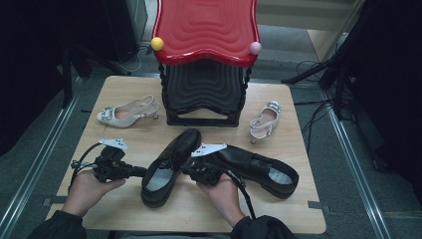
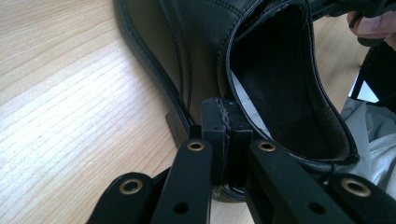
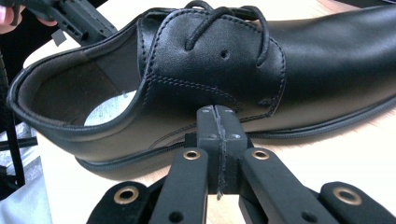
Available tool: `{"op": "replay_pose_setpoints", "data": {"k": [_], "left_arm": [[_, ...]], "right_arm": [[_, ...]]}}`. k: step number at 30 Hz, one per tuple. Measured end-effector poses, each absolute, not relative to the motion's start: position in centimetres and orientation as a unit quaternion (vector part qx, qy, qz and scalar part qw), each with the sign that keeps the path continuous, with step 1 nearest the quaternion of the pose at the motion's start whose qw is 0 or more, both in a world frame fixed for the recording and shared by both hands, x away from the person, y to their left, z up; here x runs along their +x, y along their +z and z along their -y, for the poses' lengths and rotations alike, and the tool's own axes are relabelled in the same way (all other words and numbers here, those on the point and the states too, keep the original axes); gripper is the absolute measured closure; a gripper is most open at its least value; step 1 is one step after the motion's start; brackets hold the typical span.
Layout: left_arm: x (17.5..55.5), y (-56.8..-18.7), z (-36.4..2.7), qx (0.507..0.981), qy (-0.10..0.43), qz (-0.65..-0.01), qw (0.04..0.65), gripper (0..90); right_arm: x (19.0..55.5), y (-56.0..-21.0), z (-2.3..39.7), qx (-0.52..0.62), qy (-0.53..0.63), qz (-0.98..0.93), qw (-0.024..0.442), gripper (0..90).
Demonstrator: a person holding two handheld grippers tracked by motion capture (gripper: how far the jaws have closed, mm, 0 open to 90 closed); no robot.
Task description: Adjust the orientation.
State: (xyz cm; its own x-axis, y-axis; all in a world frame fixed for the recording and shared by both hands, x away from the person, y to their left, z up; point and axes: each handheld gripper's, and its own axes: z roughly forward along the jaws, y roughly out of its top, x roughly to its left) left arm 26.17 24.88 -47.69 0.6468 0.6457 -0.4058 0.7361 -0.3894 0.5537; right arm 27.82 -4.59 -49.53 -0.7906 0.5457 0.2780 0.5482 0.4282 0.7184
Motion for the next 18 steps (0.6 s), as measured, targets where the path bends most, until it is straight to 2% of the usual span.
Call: {"op": "replay_pose_setpoints", "data": {"k": [18], "left_arm": [[26.6, -48.1, -23.2, 0.836, -0.074, -0.398, 0.370, 89.7]], "right_arm": [[27.9, -49.4, 5.6, -0.335, -0.422, 0.843, -0.002, 90.0]]}}
